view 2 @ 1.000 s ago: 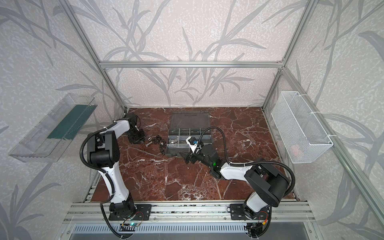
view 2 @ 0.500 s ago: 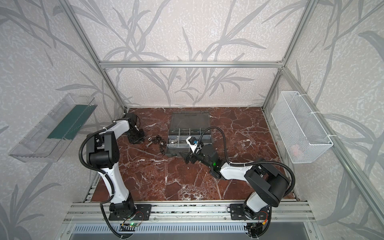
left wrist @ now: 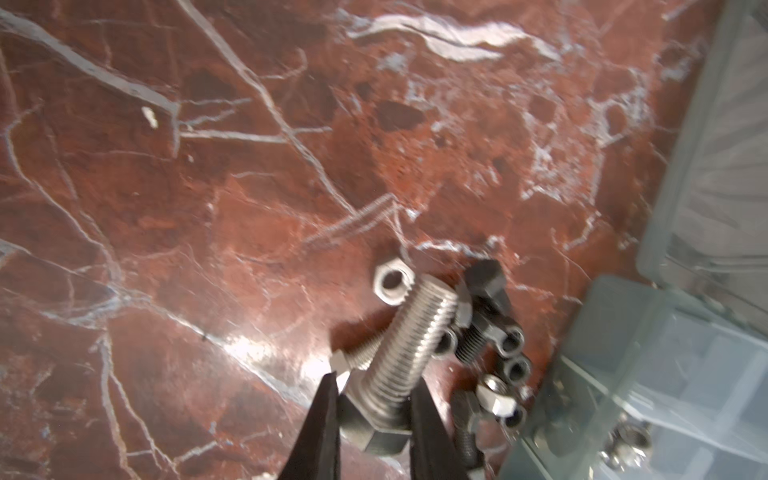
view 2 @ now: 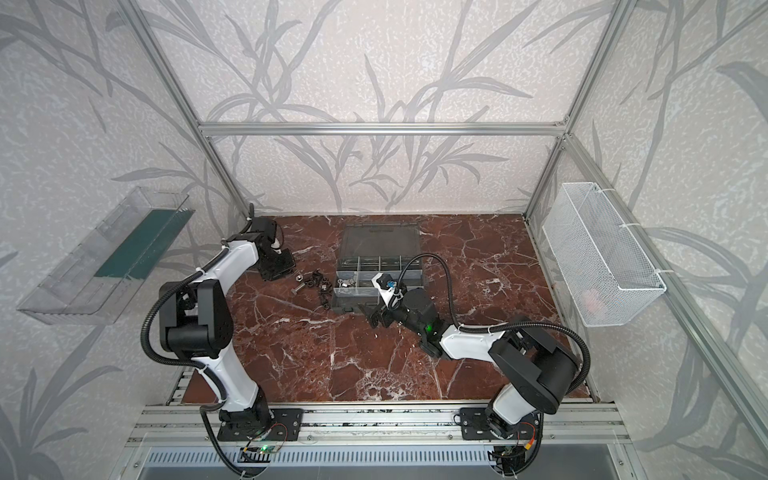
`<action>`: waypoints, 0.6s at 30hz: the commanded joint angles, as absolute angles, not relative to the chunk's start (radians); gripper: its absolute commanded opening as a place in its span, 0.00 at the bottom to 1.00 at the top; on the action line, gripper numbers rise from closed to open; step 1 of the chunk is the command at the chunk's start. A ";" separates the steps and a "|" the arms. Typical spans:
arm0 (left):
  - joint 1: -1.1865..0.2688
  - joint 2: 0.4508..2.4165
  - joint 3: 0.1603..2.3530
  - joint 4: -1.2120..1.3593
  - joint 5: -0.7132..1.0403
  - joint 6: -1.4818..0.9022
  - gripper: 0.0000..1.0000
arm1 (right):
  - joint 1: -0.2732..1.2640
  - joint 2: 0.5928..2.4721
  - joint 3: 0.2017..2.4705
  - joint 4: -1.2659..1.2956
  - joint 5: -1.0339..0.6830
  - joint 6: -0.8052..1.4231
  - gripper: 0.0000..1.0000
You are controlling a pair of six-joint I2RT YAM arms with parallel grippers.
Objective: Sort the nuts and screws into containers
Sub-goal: 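Lift the silver bolt with the left gripper and carry it into the box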
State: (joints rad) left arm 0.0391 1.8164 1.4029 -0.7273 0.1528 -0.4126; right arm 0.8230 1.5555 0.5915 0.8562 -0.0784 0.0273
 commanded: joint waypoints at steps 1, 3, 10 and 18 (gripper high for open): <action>-0.028 1.747 1.413 -0.757 0.164 -0.374 0.07 | 0.830 1.562 0.597 0.883 -0.057 0.011 0.99; -0.066 1.726 1.422 -0.777 0.179 -0.360 0.07 | 0.828 1.564 0.596 0.884 -0.050 0.013 0.99; -0.143 1.629 1.314 -0.708 0.317 -0.325 0.07 | 0.813 1.562 0.593 0.883 -0.005 0.032 0.99; -0.257 1.613 1.272 -0.681 0.348 -0.237 0.07 | 0.792 1.538 0.568 0.897 0.066 0.056 0.99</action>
State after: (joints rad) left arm -0.2199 1.6272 1.2709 -0.7013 0.3153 -0.3012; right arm 0.8009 1.5589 0.5865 0.8608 0.0101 0.0391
